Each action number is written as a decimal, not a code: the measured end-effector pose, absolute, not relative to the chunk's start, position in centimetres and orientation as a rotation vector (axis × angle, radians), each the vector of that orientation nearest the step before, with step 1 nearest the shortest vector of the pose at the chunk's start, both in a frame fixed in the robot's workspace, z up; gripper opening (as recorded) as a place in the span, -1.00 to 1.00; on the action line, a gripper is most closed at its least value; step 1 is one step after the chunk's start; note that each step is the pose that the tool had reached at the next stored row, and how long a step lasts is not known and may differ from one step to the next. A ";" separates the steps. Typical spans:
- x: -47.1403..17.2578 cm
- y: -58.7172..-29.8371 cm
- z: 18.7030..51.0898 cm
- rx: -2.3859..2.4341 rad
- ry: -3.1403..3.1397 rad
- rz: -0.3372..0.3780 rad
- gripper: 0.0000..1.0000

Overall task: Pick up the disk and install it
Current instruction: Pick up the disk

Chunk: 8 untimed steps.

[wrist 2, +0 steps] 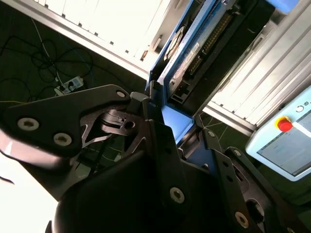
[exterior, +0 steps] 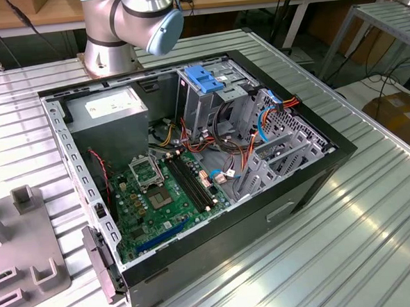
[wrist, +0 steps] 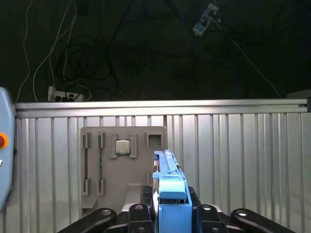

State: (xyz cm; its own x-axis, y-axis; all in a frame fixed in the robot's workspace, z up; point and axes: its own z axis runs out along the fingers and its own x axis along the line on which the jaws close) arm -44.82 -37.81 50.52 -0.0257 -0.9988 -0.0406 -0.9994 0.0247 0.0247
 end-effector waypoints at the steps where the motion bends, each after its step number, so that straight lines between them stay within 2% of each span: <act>1: -44.7 -37.8 50.5 -2.184 2.240 0.072 -0.26; 8: -44.0 -37.8 50.5 -2.184 2.240 0.072 -0.26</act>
State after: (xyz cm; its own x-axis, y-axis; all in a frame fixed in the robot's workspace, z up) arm -43.96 -37.81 50.52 -0.0257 -0.9988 -0.0407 -0.9994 0.0247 0.0246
